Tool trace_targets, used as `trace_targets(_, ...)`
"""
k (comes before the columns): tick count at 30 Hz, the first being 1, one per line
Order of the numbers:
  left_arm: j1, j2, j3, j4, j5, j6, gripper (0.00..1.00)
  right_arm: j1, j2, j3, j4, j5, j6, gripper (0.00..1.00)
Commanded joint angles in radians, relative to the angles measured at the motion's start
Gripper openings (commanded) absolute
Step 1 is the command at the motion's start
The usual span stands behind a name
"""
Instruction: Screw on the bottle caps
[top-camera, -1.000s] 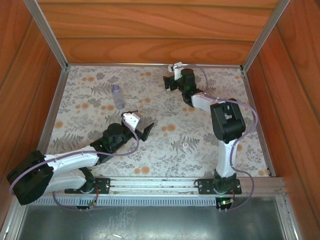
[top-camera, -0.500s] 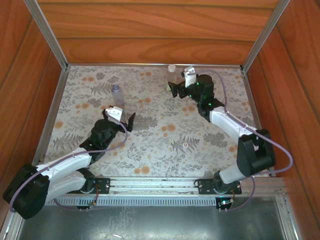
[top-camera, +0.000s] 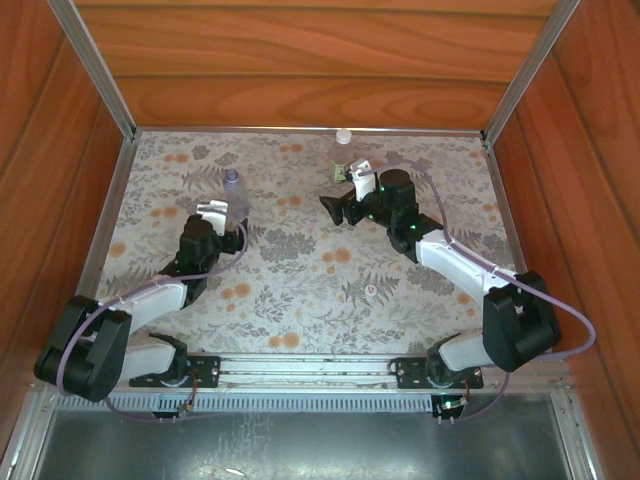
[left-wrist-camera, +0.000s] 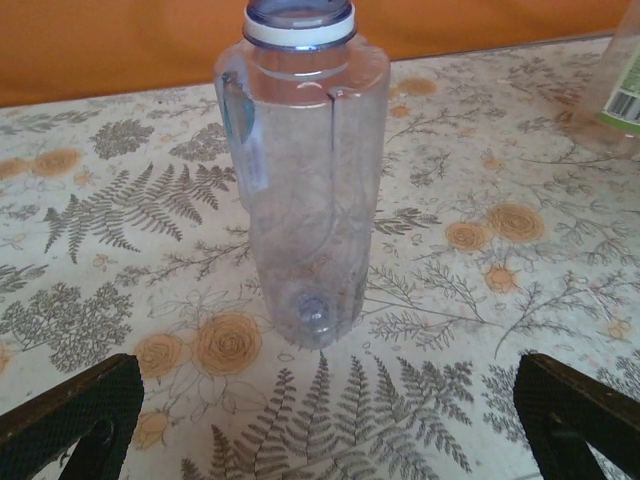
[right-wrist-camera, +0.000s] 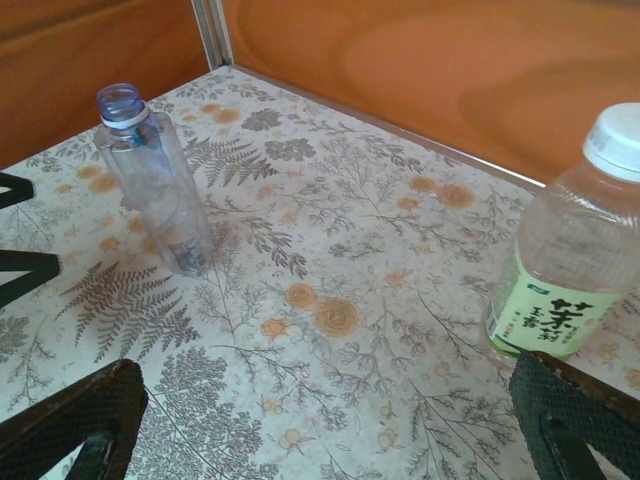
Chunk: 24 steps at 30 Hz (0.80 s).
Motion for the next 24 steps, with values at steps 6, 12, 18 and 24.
trace_targets(6, 0.038, 0.154, 0.160, -0.002, 0.050, 0.014, 1.00, 0.038, -0.001, 0.007, 0.007, -0.011, 0.017, 1.00)
trace_targets(12, 0.073, 0.253, 0.262, -0.005, 0.062, 0.007, 1.00, 0.040, -0.010, 0.006, -0.010, -0.018, 0.015, 1.00)
trace_targets(18, 0.093, 0.340, 0.332, -0.003, 0.077, 0.015, 0.98, 0.041, -0.011, 0.007, -0.014, -0.031, 0.015, 0.99)
trace_targets(24, 0.098, 0.370, 0.358, -0.003, 0.100, 0.040, 0.86, 0.041, -0.010, 0.007, -0.025, -0.026, 0.010, 0.98)
